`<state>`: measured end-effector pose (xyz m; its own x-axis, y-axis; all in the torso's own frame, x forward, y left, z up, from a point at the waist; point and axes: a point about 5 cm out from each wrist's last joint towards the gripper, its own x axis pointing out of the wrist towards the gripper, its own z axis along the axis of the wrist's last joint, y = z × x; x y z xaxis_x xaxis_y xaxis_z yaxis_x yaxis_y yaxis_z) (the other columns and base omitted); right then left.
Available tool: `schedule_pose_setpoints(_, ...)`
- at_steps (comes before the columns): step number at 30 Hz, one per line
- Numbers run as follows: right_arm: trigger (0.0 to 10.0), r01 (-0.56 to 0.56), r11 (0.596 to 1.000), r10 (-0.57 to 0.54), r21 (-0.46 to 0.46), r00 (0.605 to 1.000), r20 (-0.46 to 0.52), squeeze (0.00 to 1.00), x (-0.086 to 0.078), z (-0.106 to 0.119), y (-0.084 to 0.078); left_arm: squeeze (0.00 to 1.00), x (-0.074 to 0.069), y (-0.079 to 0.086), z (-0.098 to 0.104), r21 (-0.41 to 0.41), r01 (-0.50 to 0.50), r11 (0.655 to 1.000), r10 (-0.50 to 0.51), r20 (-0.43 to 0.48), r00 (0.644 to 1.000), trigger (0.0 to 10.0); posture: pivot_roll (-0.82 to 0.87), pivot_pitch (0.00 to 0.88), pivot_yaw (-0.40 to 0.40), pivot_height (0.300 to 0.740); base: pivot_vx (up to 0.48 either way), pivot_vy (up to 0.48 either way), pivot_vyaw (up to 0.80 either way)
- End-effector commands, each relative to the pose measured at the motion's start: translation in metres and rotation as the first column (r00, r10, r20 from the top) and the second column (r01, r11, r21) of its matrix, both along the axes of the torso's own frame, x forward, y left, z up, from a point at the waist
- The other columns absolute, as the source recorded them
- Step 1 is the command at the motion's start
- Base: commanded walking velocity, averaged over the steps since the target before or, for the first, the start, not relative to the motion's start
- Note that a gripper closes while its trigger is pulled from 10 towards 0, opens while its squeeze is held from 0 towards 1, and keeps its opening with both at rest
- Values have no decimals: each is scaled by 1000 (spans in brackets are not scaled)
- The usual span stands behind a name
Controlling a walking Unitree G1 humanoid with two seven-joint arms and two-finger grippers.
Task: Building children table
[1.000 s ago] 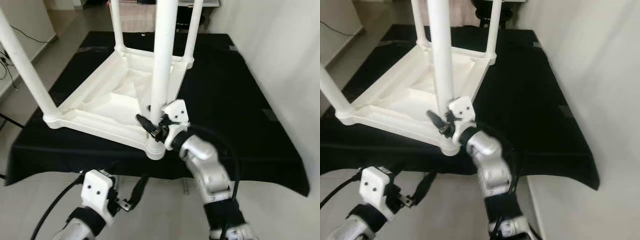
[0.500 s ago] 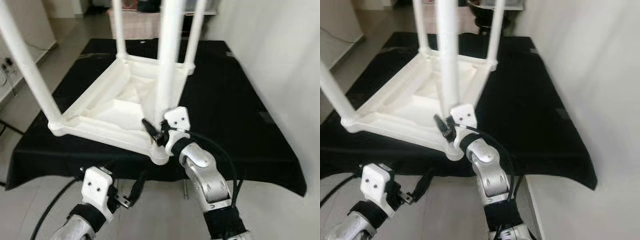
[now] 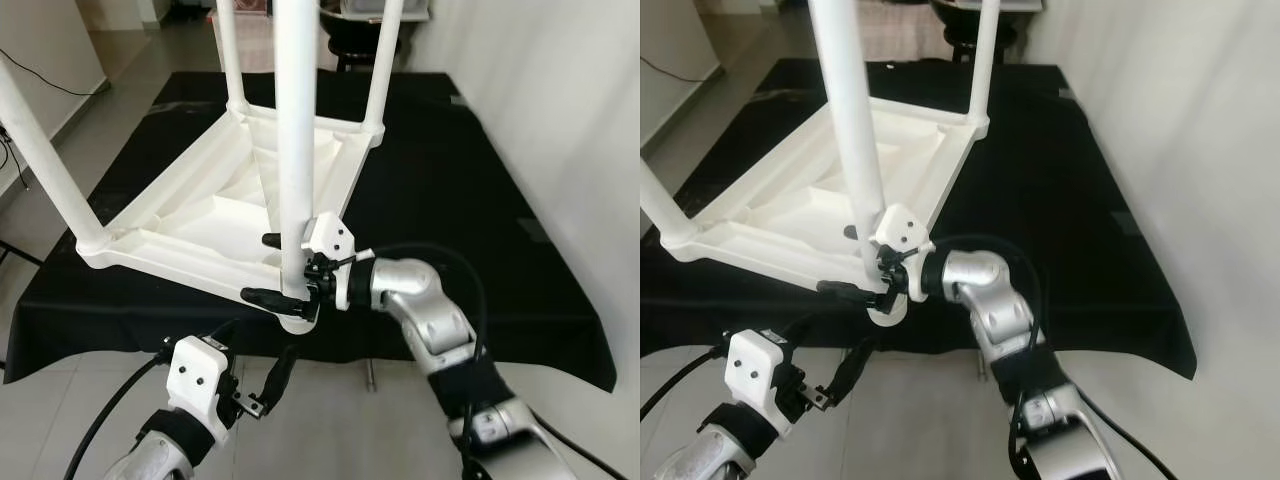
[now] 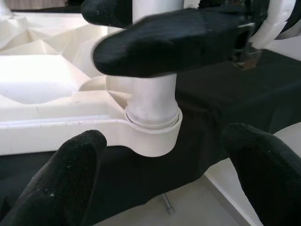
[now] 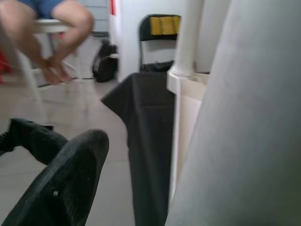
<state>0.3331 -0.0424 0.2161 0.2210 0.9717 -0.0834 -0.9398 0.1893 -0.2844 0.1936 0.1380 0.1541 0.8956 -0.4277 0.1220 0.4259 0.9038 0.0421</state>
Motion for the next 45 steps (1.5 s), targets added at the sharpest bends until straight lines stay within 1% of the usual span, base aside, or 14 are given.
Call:
schedule_pose_setpoints(1, 10000, -55, 998, 55, -10, 998, -16, 0, -2, -4, 5, 0, -3, -1, -1, 2, 0, 1000, 0, -8, 1000, 10000, 14, 179, -54, 740, 0, 0, 0)
schedule_pose_setpoints(4, 10000, -78, 997, 78, -17, 997, -29, 0, 4, -1, 3, 0, -5, -1, 0, 2, 0, 1000, 0, -8, 1000, 10000, 16, 187, -55, 740, 0, 0, 0)
schedule_pose_setpoints(5, 5373, -86, 996, 86, -12, 996, -37, 0, 6, 1, 3, 0, -6, -1, 0, 2, 0, 1000, 0, -10, 1000, 10000, 17, 191, -55, 740, 0, 0, 0)
schedule_pose_setpoints(8, 5373, -99, 995, 99, -9, 994, -45, 0, 8, 3, 3, 0, -7, -2, 0, 2, 1, 1000, -1, -11, 1000, 10000, 18, 192, -55, 740, 0, 0, 0)
schedule_pose_setpoints(9, 0, -113, 994, 113, 1, 992, -56, 0, 9, 5, 2, 0, -8, -2, 0, 2, 3, 1000, -3, -13, 1000, 10000, 19, 197, -53, 740, 0, 0, 0)
schedule_pose_setpoints(23, 0, 152, 983, -153, 107, 988, -3, 0, 16, 3, -18, 0, -7, -1, 0, 2, 2, 1000, -2, -15, 1000, 10000, 3, 189, -55, 740, 0, 0, 0)
schedule_pose_setpoints(28, 0, 559, 806, -556, 195, 828, -74, 0, 16, -6, -33, 0, -5, 1, -1, 5, 0, 1000, 0, -13, 1000, 10000, -23, 175, -65, 740, 0, 0, 0)
schedule_pose_setpoints(31, 0, 781, 598, -781, 181, 619, -88, 0, -6, -23, -29, 0, -1, 2, -2, 11, -1, 1000, 1, -10, 1000, 10000, -18, 158, -46, 740, 0, 0, 0)
schedule_pose_setpoints(37, 0, 725, 666, -724, 172, 685, -85, 0, -16, -31, 0, 0, 2, 4, -5, 16, -10, 1000, 11, -11, 1000, 10000, -10, 133, -58, 740, 0, 0, 0)
schedule_pose_setpoints(38, 2902, 705, 686, -702, 177, 706, -94, 0, -15, -31, 3, 0, 1, 5, -5, 17, -18, 1000, 18, -8, 1000, 10000, -6, 133, -61, 740, 0, 0, 0)
schedule_pose_setpoints(39, 10000, 674, 710, -670, 202, 736, -102, 0, -13, -28, 6, 0, 1, 5, -5, 18, -23, 1000, 23, -6, 1000, 10000, -7, 135, -59, 740, 0, 0, 0)
schedule_pose_setpoints(43, 10000, 592, 757, -593, 277, 800, -89, 0, -12, -15, 11, 0, 1, 5, -4, 18, -27, 999, 27, -4, 1000, 10000, -7, 142, -57, 740, 0, 0, 0)
schedule_pose_setpoints(44, 10000, 565, 774, -566, 287, 820, -88, 443, -11, -12, 12, 0, 1, 5, -4, 17, -26, 1000, 26, -4, 1000, 10000, -7, 142, -57, 740, 0, 0, 0)
schedule_pose_setpoints(45, 10000, 565, 774, -566, 287, 820, -88, 443, -11, -12, 12, 0, 1, 5, -4, 17, -26, 1000, 26, -4, 1000, 10000, -7, 142, -57, 740, 0, 0, 0)
